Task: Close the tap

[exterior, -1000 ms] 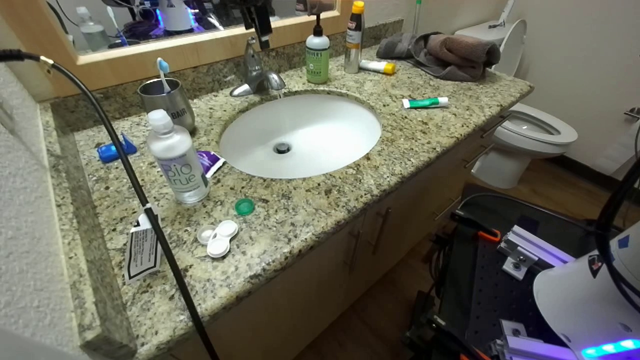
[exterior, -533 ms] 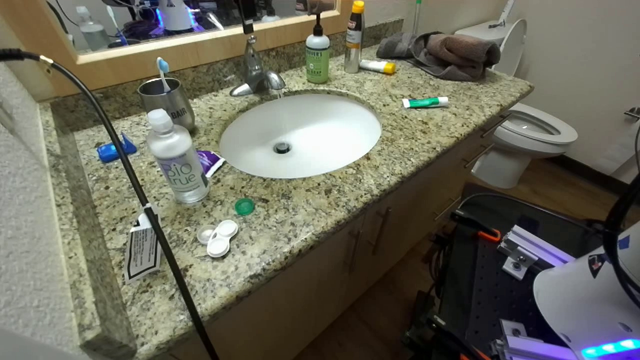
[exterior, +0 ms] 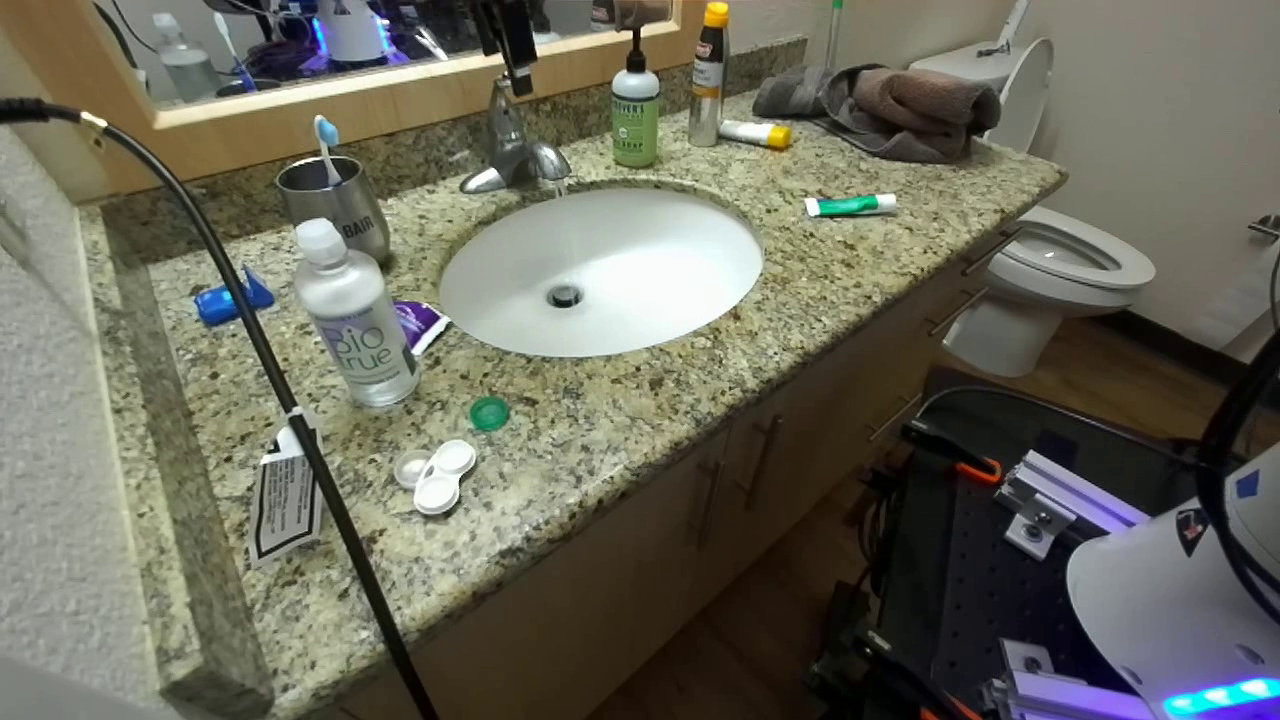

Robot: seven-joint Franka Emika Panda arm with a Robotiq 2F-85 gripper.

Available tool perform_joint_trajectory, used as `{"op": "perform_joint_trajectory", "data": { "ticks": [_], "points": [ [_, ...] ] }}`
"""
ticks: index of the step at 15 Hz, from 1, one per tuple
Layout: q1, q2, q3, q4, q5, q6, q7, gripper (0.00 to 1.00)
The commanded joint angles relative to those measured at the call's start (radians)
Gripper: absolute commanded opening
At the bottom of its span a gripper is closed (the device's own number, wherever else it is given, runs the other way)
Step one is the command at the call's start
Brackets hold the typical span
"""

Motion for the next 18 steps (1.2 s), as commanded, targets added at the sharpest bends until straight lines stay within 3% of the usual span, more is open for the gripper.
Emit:
{"op": "perform_joint_trajectory", "data": {
  "ticks": [1, 9, 11, 15, 18],
  "points": [
    [-0.021, 0.025, 0.015, 0.015, 0.014, -0.072, -0.027, 1.00],
    [-0.036, 0.043, 0.028, 0.067, 0.028, -0.333, -0.069, 1.00],
    [-0.029, 0.041, 0.030, 0.054, 0.023, -0.337, -0.069, 1.00],
    [0.002, -0.012, 0.023, -0.002, -0.022, -0.129, -0.063, 1.00],
    [0.012, -0.078, 0.039, -0.062, -0.014, -0.037, -0.095, 1.00]
  ]
}}
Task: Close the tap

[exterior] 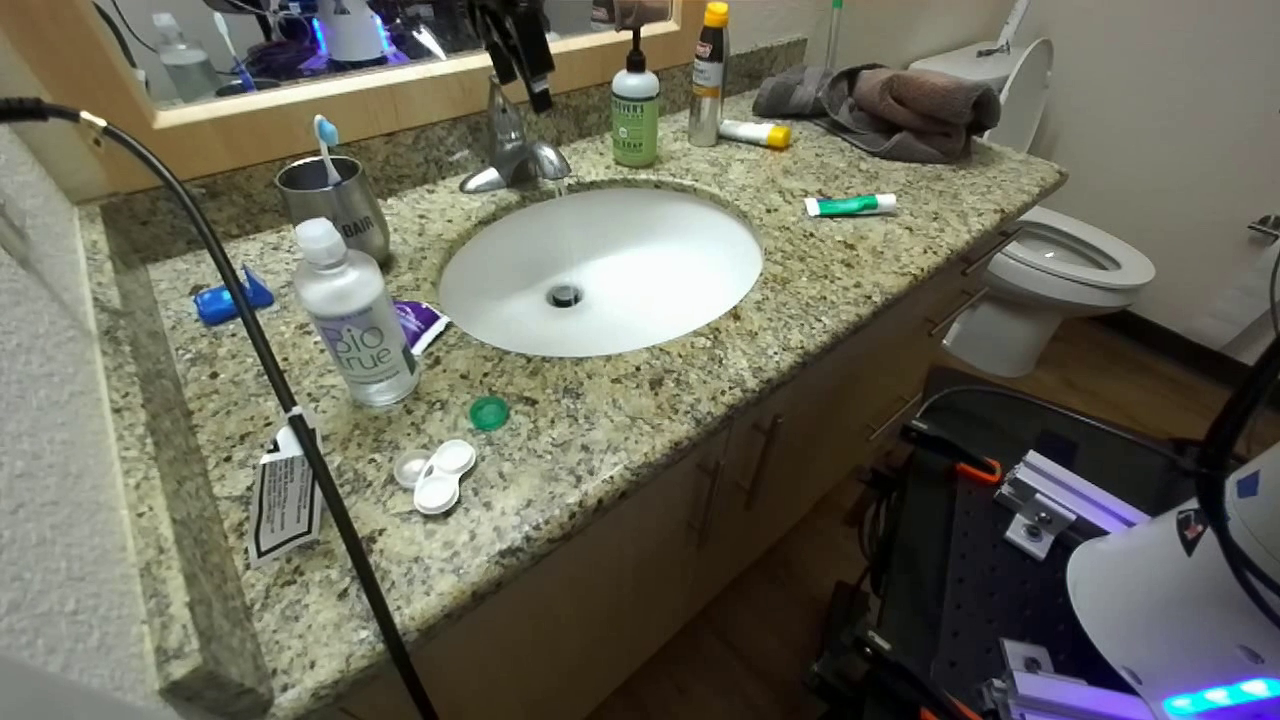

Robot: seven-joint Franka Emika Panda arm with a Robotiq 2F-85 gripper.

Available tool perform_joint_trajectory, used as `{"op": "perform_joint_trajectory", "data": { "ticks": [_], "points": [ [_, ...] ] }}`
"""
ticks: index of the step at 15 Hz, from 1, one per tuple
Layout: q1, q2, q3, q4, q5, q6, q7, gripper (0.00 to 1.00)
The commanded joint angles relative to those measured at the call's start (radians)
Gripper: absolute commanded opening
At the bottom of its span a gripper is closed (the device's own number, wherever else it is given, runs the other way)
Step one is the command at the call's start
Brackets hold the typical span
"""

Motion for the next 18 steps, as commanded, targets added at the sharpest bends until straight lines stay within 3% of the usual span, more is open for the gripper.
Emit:
{"op": "perform_joint_trajectory", "data": {
  "ticks": [1, 7, 8, 11, 18],
  "points": [
    [0.008, -0.101, 0.027, -0.108, -0.004, 0.148, -0.055, 1.00],
    [0.022, -0.088, 0.004, -0.112, -0.022, 0.409, -0.049, 1.00],
    [0.022, -0.081, 0.014, -0.076, -0.001, 0.342, -0.057, 1.00],
    [0.022, -0.074, 0.001, -0.085, -0.002, 0.366, -0.047, 1.00],
    [0.006, -0.047, -0.020, -0.071, -0.005, 0.225, -0.015, 1.00]
  ]
}}
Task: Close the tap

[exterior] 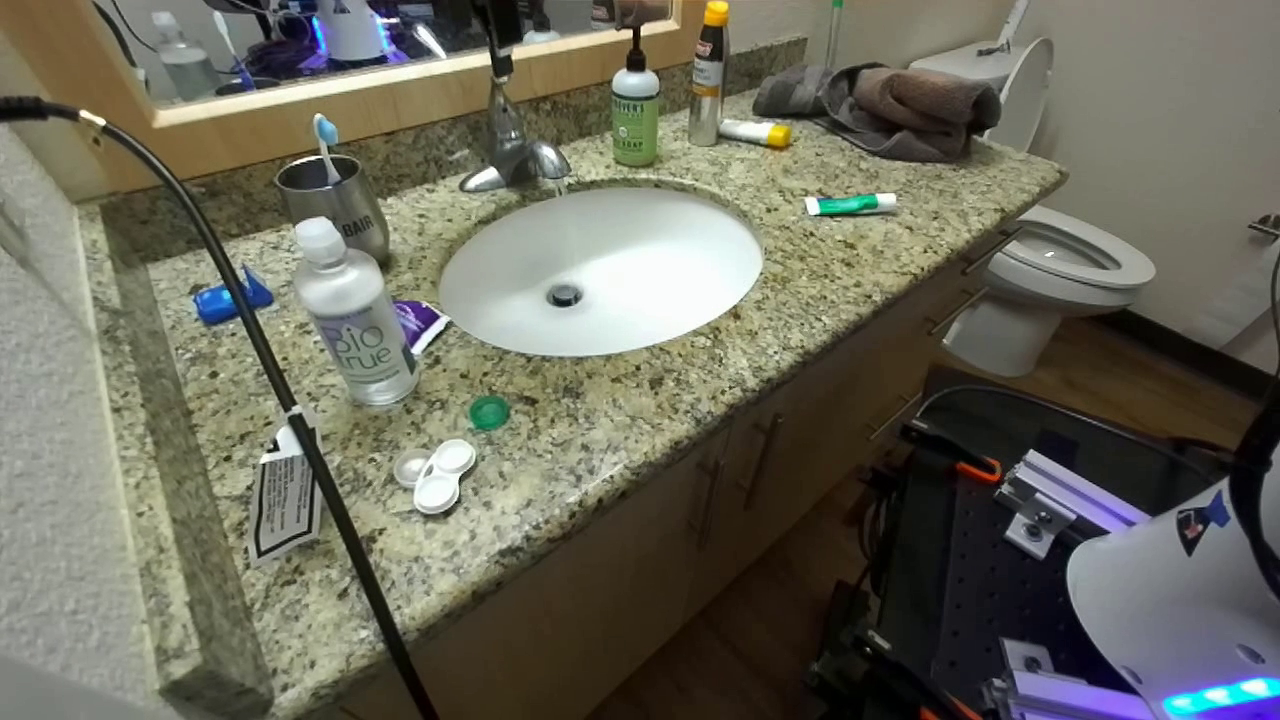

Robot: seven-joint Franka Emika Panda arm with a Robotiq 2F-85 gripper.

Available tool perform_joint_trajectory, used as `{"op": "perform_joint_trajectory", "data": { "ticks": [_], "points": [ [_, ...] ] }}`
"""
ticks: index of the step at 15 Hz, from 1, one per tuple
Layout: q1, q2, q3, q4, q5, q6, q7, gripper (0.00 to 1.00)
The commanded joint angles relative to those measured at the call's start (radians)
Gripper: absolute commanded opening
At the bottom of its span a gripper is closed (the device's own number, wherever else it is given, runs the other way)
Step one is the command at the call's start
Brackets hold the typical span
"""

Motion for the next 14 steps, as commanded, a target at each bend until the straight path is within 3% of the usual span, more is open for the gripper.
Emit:
{"op": "perform_joint_trajectory", "data": {
  "ticks": [1, 9, 11, 14],
  "points": [
    [-0.014, 0.023, -0.007, 0.025, 0.005, -0.085, 0.017, 1.00],
    [-0.061, 0.090, 0.020, 0.153, 0.080, -0.488, 0.017, 1.00],
    [-0.067, 0.097, 0.025, 0.170, 0.099, -0.504, 0.019, 1.00],
    [-0.049, 0.059, 0.020, 0.149, 0.077, -0.377, 0.021, 1.00]
  ]
}}
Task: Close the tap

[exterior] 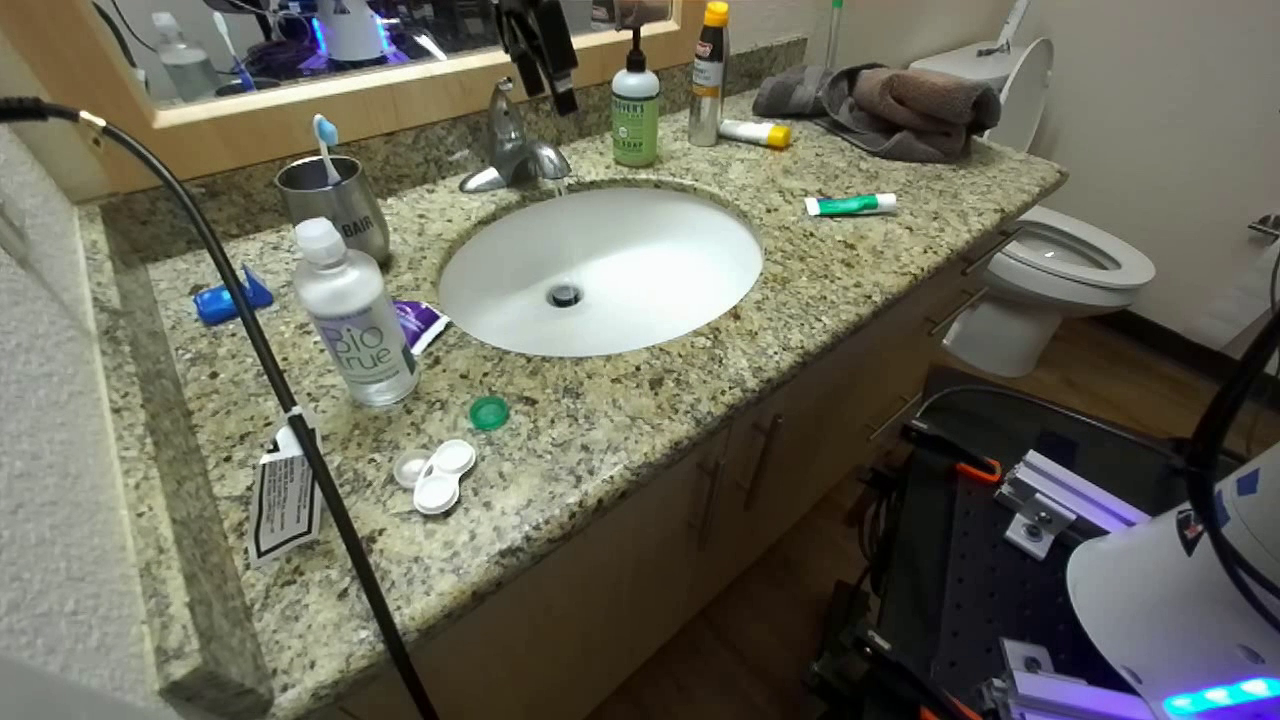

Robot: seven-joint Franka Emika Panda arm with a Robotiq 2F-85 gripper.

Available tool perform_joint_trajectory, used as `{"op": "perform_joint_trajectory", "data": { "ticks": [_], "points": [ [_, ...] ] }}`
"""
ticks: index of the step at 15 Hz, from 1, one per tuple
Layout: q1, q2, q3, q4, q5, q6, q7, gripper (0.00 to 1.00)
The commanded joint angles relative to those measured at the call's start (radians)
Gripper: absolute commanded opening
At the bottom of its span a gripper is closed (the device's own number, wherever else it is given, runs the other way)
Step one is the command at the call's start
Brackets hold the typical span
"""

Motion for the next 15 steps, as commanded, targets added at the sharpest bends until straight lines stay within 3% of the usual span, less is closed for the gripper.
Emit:
{"op": "perform_joint_trajectory", "data": {
  "ticks": [1, 6, 7, 10, 15],
  "points": [
    [-0.001, -0.039, 0.018, 0.011, 0.000, 0.096, -0.003, 1.00],
    [0.027, -0.139, 0.036, -0.018, -0.004, 0.135, -0.042, 1.00],
    [0.013, -0.095, 0.038, 0.036, -0.005, 0.083, -0.016, 1.00],
    [0.026, -0.097, 0.026, 0.038, -0.008, 0.083, -0.013, 1.00],
    [-0.017, 0.009, 0.034, 0.118, 0.002, 0.087, -0.009, 1.00]
  ]
}}
